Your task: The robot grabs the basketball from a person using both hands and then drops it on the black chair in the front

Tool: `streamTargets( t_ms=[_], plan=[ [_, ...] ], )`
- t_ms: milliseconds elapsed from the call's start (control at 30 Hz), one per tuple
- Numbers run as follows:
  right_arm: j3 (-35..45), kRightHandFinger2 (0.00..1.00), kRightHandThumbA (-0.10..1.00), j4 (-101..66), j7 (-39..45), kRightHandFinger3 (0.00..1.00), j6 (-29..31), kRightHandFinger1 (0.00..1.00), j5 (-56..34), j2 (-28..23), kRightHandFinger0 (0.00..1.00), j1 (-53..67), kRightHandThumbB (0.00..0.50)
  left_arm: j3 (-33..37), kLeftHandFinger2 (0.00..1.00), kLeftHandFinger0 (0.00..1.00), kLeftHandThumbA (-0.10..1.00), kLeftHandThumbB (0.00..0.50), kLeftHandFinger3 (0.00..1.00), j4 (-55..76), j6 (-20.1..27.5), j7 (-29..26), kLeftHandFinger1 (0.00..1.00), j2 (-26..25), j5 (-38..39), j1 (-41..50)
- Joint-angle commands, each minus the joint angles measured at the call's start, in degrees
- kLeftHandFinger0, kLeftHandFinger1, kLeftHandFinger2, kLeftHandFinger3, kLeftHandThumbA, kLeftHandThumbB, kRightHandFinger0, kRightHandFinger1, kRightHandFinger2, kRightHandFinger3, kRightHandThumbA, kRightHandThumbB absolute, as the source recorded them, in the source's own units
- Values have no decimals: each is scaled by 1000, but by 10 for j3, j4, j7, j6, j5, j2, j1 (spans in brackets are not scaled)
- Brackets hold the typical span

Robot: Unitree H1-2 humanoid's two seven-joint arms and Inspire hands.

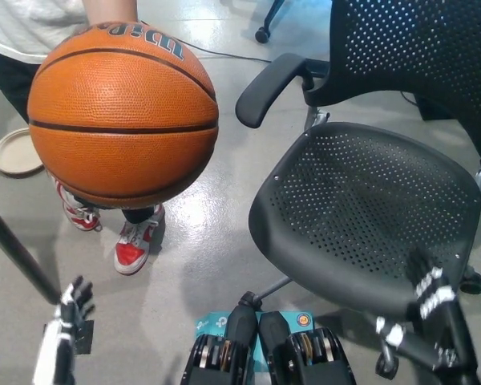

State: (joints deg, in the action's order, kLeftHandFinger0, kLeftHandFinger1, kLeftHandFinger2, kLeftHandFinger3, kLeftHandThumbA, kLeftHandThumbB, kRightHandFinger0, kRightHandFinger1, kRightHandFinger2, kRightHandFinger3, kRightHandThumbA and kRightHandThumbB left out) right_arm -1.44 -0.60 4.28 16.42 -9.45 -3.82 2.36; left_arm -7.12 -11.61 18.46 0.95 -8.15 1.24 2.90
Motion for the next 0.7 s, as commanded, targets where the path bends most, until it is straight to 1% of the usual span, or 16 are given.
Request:
streamTargets(
  t_ms=[0, 133, 167, 200, 300, 333, 367, 400, 433, 467, 500, 567, 600, 667],
  plan=[
    [-11, 1000, 1000, -99, 25, 1000, -74, 1000, -65, -1, 1000, -45, 210, -34, 1000, 1000, 1000, 108, 1000, 73, 0, -19, 1000, -15, 26, -19],
    [-11, 1000, 1000, -105, 25, 1000, -85, 1000, -68, -1, 1000, -45, 212, -42, 1000, 1000, 1000, 107, 1000, 77, -4, -12, 1000, -10, 24, -19],
    [-17, 1000, 1000, -98, 27, 1000, -113, 1000, -73, 4, 1000, -98, 270, -55, 1000, 1000, 1000, 152, 1000, 114, -30, -17, 1000, -17, 36, -39],
    [-27, 1000, 1000, -89, 30, 1000, -154, 1000, -81, 12, 1000, -177, 293, -73, 1000, 1000, 1000, 173, 1000, 170, -70, -25, 1000, -29, 55, -69],
    [-27, 1000, 1000, -89, 30, 1000, -159, 1000, -82, 12, 1000, -179, 295, -79, 1000, 1000, 1000, 174, 1000, 174, -77, -21, 1000, -26, 54, -69],
    [-32, 1000, 1000, -59, 32, 1000, -172, 1000, -87, 27, 1000, -227, 292, -85, 1000, 1000, 1000, 178, 1000, 198, -100, -21, 1000, -32, 63, -90],
    [-35, 1000, 1000, -31, 29, 1000, -182, 1000, -87, 41, 1000, -266, 318, -91, 1000, 1000, 1000, 179, 1000, 214, -117, -22, 1000, -37, 71, -106],
    [-33, 1000, 1000, -15, 31, 1000, -181, 1000, -94, 46, 1000, -281, 324, -93, 1000, 1000, 1000, 165, 1000, 219, -122, -22, 1000, -38, 72, -113],
    [-32, 1000, 1000, -13, 32, 1000, -181, 1000, -94, 47, 1000, -283, 324, -94, 1000, 1000, 1000, 165, 1000, 221, -125, -20, 1000, -37, 72, -114],
    [-27, 1000, 1000, 19, 37, 1000, -189, 1000, -108, 56, 1000, -314, 336, -98, 1000, 1000, 1000, 141, 1000, 228, -136, -23, 1000, -40, 78, -131],
    [-25, 1000, 1000, 38, 36, 1000, -199, 1000, -113, 64, 1000, -336, 364, -100, 1000, 1000, 1000, 131, 1000, 235, -141, -25, 1000, -45, 68, -142],
    [-21, 1000, 1000, 41, 39, 1000, -201, 1000, -112, 65, 1000, -338, 367, -102, 1000, 1000, 1000, 130, 1000, 237, -146, -23, 1000, -44, 67, -143],
    [-19, 1000, 1000, 79, 39, 1000, -200, 1000, -110, 77, 1000, -372, 356, -100, 1000, 1000, 1000, 132, 1000, 247, -162, -17, 1000, -55, 69, -163],
    [-13, 1000, 1000, 108, 41, 1000, -201, 1000, -114, 88, 1000, -394, 350, -100, 1000, 1000, 1000, 142, 1000, 258, -180, -22, 1000, -57, 59, -177]
  ],
)
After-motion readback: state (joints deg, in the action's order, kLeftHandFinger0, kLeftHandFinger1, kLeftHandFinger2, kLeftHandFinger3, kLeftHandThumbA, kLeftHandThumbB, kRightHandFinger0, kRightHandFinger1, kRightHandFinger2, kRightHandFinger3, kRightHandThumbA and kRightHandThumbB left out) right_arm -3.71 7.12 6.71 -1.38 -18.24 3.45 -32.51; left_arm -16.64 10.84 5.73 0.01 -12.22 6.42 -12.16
